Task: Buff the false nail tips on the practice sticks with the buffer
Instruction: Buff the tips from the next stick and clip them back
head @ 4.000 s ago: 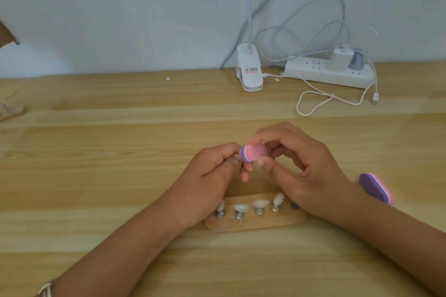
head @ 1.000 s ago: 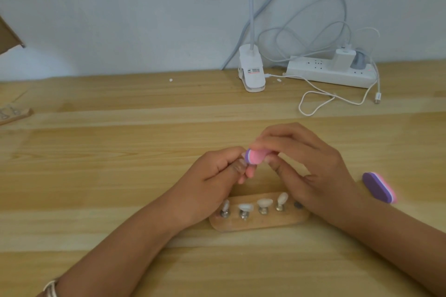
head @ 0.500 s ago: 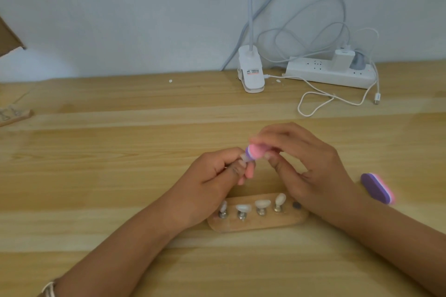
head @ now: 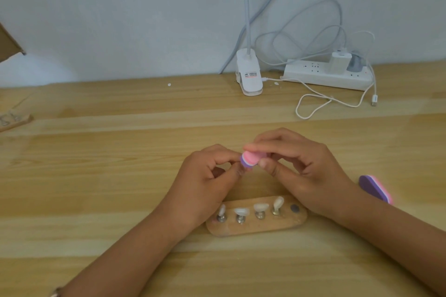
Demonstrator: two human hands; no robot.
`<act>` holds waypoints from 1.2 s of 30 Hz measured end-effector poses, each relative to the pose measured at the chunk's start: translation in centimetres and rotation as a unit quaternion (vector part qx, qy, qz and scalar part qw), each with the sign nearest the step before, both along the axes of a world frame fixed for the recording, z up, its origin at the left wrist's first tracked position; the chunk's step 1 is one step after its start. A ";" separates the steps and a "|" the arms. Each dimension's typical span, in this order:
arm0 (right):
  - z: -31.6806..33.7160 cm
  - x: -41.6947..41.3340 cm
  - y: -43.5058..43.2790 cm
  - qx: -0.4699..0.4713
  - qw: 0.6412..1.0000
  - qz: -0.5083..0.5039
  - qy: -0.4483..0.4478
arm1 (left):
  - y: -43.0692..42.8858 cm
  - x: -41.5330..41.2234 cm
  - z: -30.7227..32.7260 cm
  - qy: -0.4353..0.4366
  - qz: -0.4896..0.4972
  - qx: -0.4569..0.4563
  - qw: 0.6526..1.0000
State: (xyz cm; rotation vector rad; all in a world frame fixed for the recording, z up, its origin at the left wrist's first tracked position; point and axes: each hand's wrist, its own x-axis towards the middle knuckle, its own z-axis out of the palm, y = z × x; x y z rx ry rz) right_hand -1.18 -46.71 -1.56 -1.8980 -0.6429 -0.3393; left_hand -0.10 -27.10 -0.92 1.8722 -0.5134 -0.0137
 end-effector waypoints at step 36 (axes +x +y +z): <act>-0.2 0.0 -0.2 -0.031 0.999 -0.005 -0.027 | 0.0 0.0 -0.2 0.010 0.016 0.001 1.000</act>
